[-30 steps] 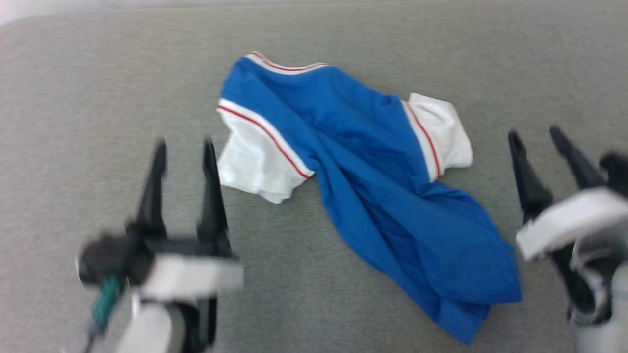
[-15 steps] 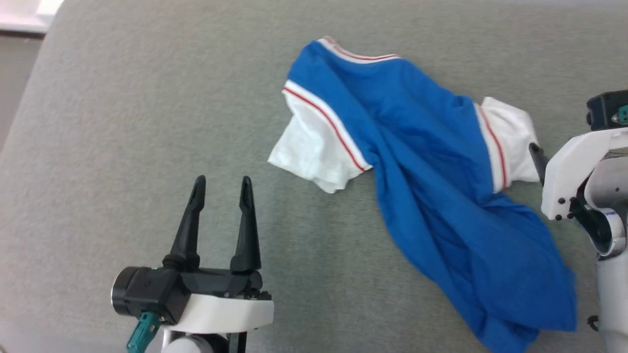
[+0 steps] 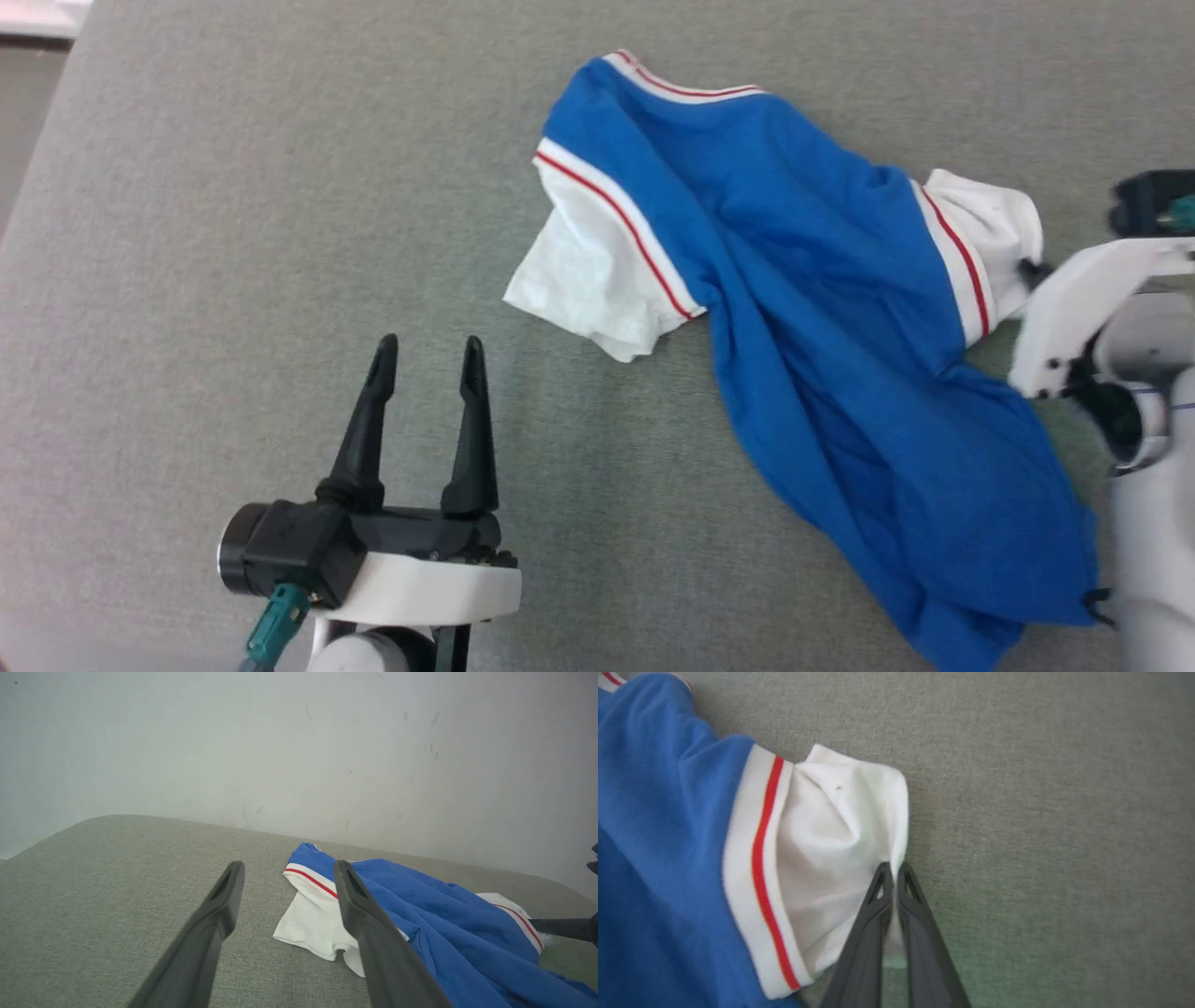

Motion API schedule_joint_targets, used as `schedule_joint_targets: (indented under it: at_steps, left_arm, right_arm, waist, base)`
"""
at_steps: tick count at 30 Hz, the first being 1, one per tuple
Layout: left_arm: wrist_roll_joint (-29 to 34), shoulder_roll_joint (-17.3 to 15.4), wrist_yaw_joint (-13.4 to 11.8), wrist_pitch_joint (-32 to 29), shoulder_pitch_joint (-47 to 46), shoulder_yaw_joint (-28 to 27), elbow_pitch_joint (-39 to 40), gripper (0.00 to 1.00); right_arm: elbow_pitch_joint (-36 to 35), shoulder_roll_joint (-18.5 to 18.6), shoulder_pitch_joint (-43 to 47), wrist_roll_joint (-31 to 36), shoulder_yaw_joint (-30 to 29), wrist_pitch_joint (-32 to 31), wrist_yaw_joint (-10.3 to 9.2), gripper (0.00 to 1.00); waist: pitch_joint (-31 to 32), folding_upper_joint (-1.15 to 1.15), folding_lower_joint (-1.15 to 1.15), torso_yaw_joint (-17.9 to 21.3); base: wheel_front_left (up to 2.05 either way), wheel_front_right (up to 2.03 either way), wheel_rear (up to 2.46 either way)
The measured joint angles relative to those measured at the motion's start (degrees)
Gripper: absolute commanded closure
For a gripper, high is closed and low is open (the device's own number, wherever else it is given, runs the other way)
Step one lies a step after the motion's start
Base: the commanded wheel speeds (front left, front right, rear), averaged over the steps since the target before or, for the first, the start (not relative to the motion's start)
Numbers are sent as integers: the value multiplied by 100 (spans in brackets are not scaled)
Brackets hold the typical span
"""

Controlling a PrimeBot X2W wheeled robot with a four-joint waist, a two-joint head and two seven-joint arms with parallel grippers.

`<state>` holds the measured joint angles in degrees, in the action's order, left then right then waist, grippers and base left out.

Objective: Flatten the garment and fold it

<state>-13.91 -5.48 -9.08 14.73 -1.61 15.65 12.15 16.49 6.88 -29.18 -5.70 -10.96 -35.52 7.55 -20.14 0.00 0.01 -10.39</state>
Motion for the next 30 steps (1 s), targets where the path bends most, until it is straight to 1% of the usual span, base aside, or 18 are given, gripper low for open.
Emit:
schedule_joint_targets:
  at_steps: [2,4,7,10,12,15,16,17,18,21,24,26,28,30]
  left_arm:
    - [-1,10,9,0,2,-59,-22,0]
    - [-1,3,49,0,8,-103,-55,0]
    - [-1,2,96,0,19,-131,-99,0]
    - [-9,4,116,0,41,-125,-153,0]
    - [-21,5,148,0,62,-125,-177,0]
    - [-35,-9,148,0,175,-156,-218,0]
    - [-52,-18,148,0,196,-165,-238,0]
    - [-70,-23,149,-1,215,-177,-252,0]
    - [-80,-27,151,-1,229,-180,-265,0]
    - [-83,-52,180,-11,238,-171,-283,0]
    - [-94,-70,198,-48,241,-147,-292,0]
    - [-122,-83,198,-63,249,-144,-289,0]
    - [-124,-101,198,-67,277,-125,-265,0]
    - [-124,-116,198,-67,287,-110,-244,0]
  right_arm:
    - [-63,112,-11,-89,-205,154,0,100]
    - [-147,346,-7,-92,-490,255,0,100]
    - [-341,682,131,-84,-1165,277,1,100]
    - [-480,937,598,2,-1909,231,0,100]
    - [-511,965,1014,69,-2257,230,-2,100]
    - [-458,714,1360,76,-2477,345,-2,100]
    - [-427,598,1376,88,-2503,450,-2,90]
    - [-392,480,1371,126,-2521,576,-1,56]
    - [-348,400,1368,187,-2504,699,-1,0]
    - [-321,269,1333,252,-2376,1084,-1,0]
    - [-677,202,1301,144,-2253,1404,-1,0]
    - [-1181,174,1312,-49,-2121,1658,-1,0]
    - [-1870,112,1392,-367,-1874,1982,-1,0]
    - [-2587,29,1632,-463,-1548,2395,-1,0]
  waist:
    - [62,0,0,87]
    - [149,0,0,162]
    - [286,0,-1,260]
    - [405,0,-1,320]
    - [464,0,-2,334]
    - [506,0,-1,360]
    - [519,0,-1,375]
    - [539,0,-1,392]
    - [562,0,-1,409]
    - [658,0,-1,461]
    - [788,0,-1,513]
    - [879,0,-1,551]
    - [955,0,-2,598]
    - [997,0,-2,656]
  base:
    - [0,0,0]
    - [0,0,0]
    - [0,0,0]
    - [0,0,0]
    - [0,0,0]
    - [0,0,0]
    - [0,0,0]
    - [0,0,0]
    - [0,0,0]
    - [0,0,0]
    - [0,0,0]
    - [0,0,0]
    - [0,0,0]
    - [0,0,0]
